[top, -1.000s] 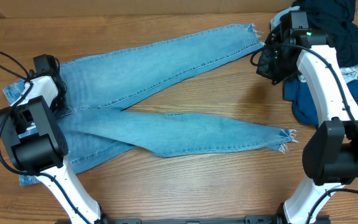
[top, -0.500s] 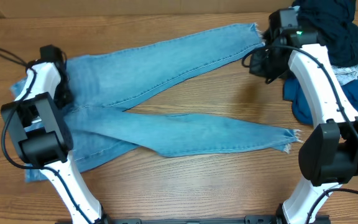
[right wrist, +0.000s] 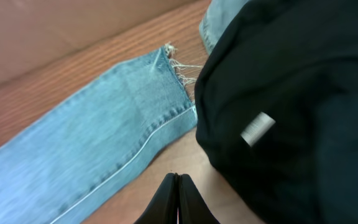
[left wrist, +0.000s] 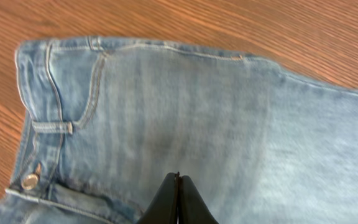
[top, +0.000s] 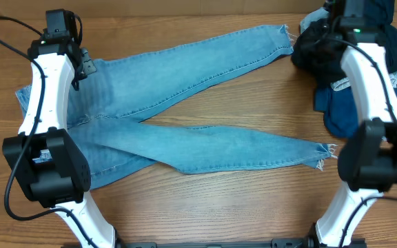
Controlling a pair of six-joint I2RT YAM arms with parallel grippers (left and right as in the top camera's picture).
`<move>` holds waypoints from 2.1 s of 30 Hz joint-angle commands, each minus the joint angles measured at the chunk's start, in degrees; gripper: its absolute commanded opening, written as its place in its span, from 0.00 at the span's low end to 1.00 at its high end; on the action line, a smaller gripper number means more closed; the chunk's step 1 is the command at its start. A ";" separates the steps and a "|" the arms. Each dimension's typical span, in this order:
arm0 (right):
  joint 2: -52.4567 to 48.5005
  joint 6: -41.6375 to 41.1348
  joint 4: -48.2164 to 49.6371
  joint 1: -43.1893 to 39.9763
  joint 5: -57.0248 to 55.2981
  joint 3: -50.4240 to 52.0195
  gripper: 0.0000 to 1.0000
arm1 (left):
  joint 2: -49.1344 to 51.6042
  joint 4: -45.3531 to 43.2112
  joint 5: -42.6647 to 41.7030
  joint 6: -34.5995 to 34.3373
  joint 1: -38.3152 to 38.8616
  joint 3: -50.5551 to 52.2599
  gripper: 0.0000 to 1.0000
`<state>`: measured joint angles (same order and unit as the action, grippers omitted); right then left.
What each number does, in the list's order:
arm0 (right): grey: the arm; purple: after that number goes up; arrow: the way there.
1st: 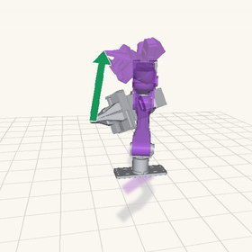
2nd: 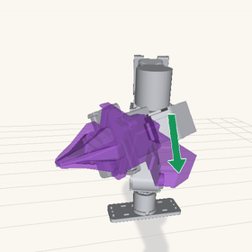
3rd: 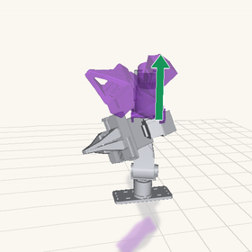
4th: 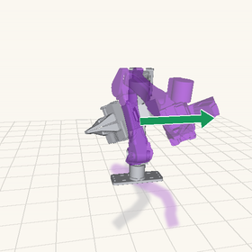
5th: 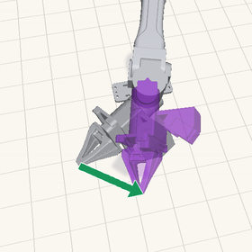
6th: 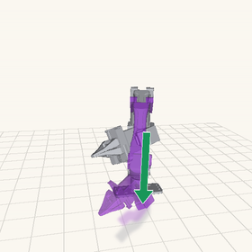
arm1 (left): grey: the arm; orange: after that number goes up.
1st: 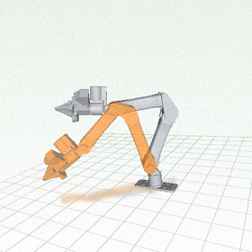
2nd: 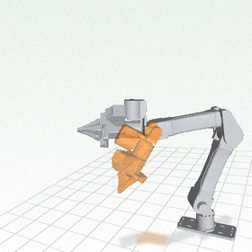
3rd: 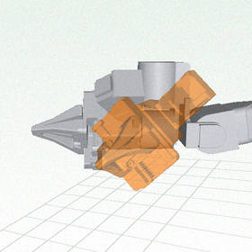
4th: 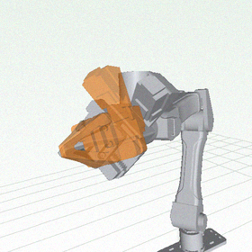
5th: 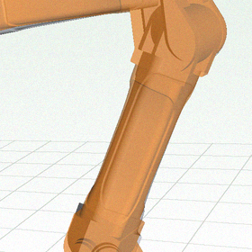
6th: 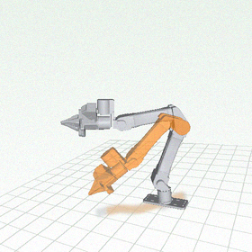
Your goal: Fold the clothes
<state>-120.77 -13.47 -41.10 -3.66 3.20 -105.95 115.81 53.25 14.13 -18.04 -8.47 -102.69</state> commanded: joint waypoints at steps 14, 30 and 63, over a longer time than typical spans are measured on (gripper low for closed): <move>-16.02 -10.75 9.16 -13.09 -7.04 -0.96 0.04 | -1.62 3.98 -3.69 -2.34 14.56 -0.72 0.04; -12.94 -2.73 -7.39 -18.43 -3.13 -15.54 0.04 | -1.60 4.48 -3.69 -1.38 16.90 -0.72 0.04; 30.34 -13.49 -42.07 -7.34 3.82 18.23 0.04 | -1.60 3.32 -9.70 5.27 16.74 -0.70 0.04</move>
<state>-95.90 -18.04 -84.25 -10.22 7.49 -100.29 115.72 57.84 5.15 -15.59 8.08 -102.69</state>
